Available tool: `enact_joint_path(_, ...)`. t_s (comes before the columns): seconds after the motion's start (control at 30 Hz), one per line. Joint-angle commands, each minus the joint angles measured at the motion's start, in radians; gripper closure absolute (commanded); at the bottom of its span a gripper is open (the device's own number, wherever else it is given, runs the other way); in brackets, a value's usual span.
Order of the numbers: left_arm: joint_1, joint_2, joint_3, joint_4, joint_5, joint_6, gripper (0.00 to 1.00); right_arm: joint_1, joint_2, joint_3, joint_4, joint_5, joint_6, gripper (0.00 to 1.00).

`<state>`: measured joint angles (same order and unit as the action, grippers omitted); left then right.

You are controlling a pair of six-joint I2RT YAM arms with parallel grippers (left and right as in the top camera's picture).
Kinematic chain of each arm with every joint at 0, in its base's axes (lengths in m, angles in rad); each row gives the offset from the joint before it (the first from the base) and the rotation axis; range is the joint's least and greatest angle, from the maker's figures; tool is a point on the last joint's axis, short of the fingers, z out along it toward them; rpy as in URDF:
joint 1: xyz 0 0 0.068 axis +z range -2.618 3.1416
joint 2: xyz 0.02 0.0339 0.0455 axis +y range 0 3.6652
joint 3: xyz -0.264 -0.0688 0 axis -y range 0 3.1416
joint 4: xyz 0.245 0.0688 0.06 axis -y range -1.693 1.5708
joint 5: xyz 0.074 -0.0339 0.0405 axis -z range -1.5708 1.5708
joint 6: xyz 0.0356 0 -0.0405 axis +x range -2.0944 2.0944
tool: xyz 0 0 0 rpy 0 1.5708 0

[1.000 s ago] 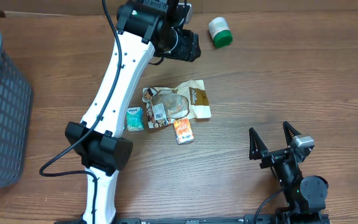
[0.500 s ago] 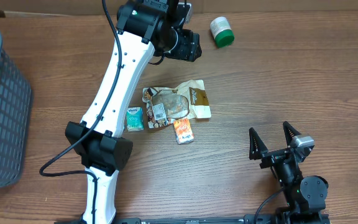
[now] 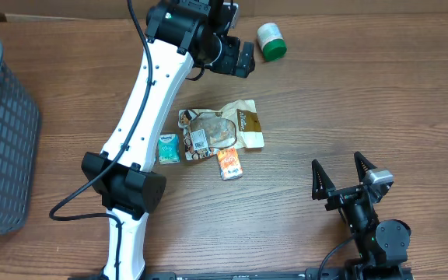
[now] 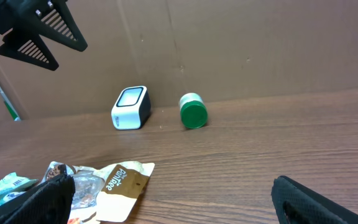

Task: Scan the item barcode
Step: 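Withdraw the left gripper back to the basket edge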

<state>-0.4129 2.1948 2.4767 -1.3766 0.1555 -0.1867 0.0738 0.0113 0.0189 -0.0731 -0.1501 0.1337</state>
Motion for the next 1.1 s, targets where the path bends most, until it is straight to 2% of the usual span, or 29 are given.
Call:
enact_joint_path(0.0,0.001,-0.008,0.012,-0.002,-0.161,0.008,0.01,0.006,-0.007,-0.011,0.003,0.002,0.0,0.0)
enact_joint_path(0.07,0.01,-0.008,0.012,-0.004,-0.211,0.007,0.0,0.006,-0.007,-0.011,0.003,0.002,0.0,0.0)
enact_joint_path(0.33,0.095,-0.008,0.012,-0.042,-0.233,0.006,0.0,0.006,-0.007,-0.011,0.003,0.002,0.0,0.0)
enact_joint_path(0.6,0.317,-0.008,0.012,-0.095,-0.232,-0.01,0.0,0.006,-0.007,-0.011,0.003,0.002,0.0,0.0)
enact_joint_path(0.73,0.435,-0.008,0.012,-0.138,-0.175,-0.014,0.0,0.006,-0.007,-0.011,0.003,0.002,0.0,0.0)
enact_joint_path(0.87,0.528,-0.008,0.012,-0.177,-0.09,0.035,0.0,0.006,-0.007,-0.011,0.003,0.002,0.0,0.0)
enact_joint_path(1.07,0.563,-0.008,0.012,-0.221,-0.077,0.048,0.0,0.006,-0.007,-0.011,0.003,0.002,0.0,0.0)
